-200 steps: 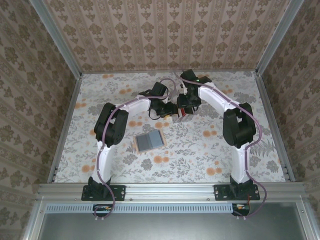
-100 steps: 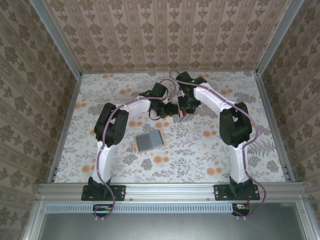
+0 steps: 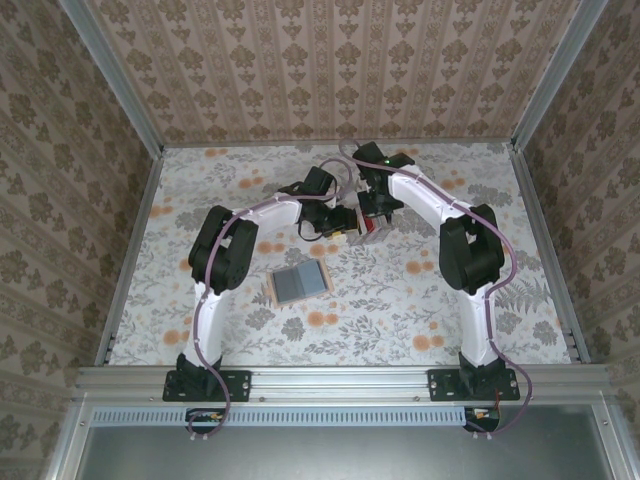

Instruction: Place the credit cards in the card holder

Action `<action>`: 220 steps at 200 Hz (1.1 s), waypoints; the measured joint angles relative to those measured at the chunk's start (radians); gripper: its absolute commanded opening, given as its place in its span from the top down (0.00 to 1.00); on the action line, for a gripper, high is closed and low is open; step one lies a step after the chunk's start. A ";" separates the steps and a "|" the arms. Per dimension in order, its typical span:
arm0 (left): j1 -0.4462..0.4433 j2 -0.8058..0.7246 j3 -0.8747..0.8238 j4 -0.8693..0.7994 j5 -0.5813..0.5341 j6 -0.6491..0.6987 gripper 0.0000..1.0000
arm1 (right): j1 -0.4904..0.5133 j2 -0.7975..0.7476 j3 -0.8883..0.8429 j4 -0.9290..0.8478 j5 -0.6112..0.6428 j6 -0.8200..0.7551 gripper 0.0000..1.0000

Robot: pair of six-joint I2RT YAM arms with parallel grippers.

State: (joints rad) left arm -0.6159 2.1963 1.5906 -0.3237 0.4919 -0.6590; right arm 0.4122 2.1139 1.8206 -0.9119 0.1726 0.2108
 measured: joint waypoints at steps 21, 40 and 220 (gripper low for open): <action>0.000 0.000 0.000 0.000 0.000 0.000 0.58 | -0.004 -0.004 -0.002 0.003 0.013 -0.003 1.00; 0.000 0.000 -0.001 0.002 0.002 0.000 0.58 | -0.010 -0.011 -0.013 0.018 0.006 -0.003 1.00; 0.000 -0.003 -0.008 0.011 0.003 0.000 0.58 | -0.094 -0.025 -0.079 0.093 -0.196 0.035 1.00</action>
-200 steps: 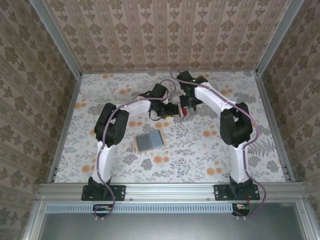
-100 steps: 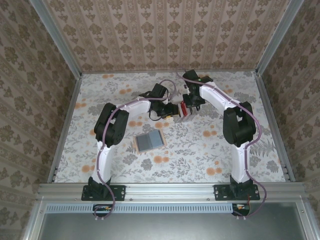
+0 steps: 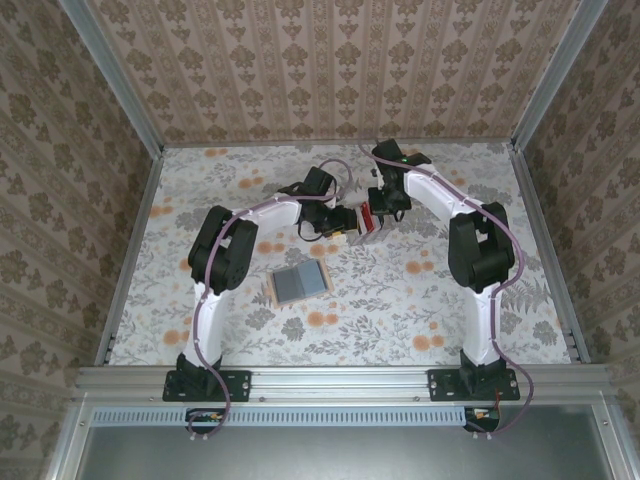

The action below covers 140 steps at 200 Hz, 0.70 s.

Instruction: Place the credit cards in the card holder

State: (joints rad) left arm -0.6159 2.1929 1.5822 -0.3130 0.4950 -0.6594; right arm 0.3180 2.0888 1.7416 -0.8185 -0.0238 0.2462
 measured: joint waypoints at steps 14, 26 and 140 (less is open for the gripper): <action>0.000 0.000 0.000 0.000 0.000 0.000 0.58 | -0.005 -0.007 -0.011 0.008 -0.008 0.000 1.00; 0.000 0.000 0.000 0.000 0.000 0.000 0.58 | -0.009 -0.010 -0.017 0.009 -0.012 0.005 1.00; 0.000 -0.005 -0.011 0.012 0.003 -0.001 0.58 | -0.027 -0.085 -0.068 0.049 -0.083 0.043 0.76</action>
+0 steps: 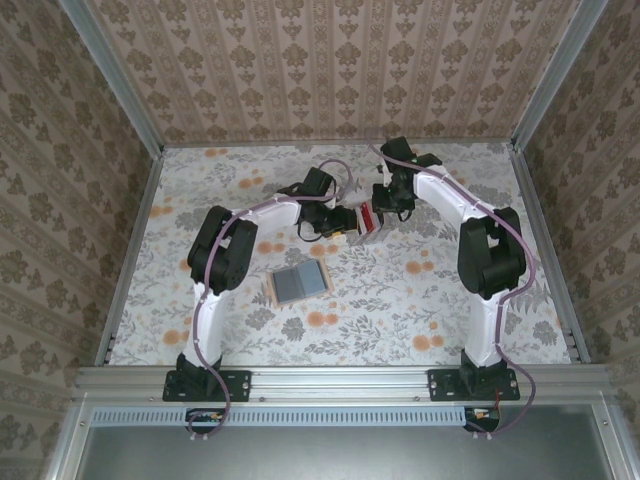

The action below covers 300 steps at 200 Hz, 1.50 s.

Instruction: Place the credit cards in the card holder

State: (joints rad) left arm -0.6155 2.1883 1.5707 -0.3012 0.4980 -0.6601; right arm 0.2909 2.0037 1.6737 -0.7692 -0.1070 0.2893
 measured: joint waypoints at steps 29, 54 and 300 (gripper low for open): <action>0.000 0.000 0.000 0.000 0.000 0.000 0.58 | -0.010 -0.001 -0.002 0.007 -0.011 0.002 0.76; 0.000 0.000 0.000 0.000 0.000 0.000 0.58 | -0.012 -0.007 -0.015 0.014 -0.020 0.002 0.75; -0.006 -0.038 -0.035 -0.023 -0.024 -0.003 0.58 | 0.021 0.080 -0.005 0.064 -0.194 0.006 0.66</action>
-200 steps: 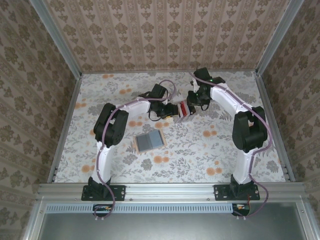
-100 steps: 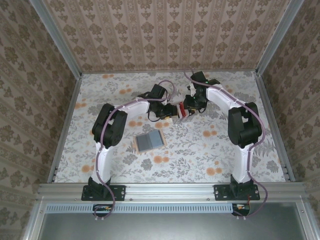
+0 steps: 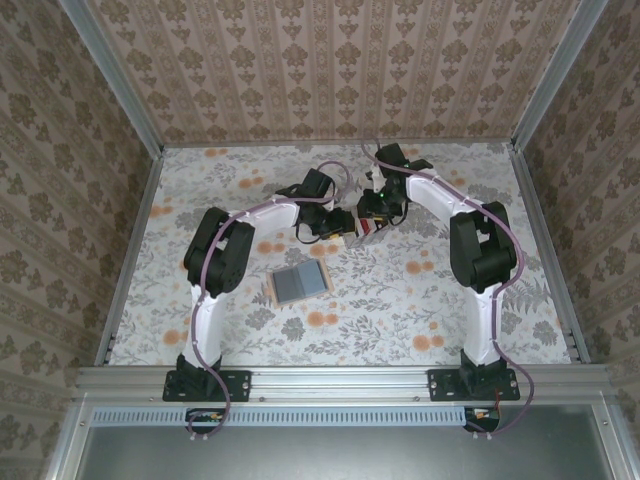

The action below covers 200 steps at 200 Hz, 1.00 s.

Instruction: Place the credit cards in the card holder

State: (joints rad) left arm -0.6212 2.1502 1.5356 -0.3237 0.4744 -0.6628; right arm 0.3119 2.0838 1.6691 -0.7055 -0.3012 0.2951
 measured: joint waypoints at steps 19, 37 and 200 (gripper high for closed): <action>0.000 0.000 0.000 -0.001 0.000 0.000 0.58 | 0.006 0.000 0.000 -0.001 0.000 0.000 0.66; 0.000 0.000 0.000 -0.001 0.000 0.000 0.58 | 0.007 0.000 0.000 -0.001 0.001 0.000 0.66; 0.000 0.000 0.001 -0.005 0.000 0.000 0.58 | 0.007 -0.028 0.008 -0.039 0.036 -0.007 0.74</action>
State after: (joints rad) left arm -0.6212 2.1502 1.5368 -0.3286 0.4744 -0.6628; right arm 0.3187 2.0556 1.6768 -0.7444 -0.2653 0.2878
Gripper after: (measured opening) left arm 0.420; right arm 0.259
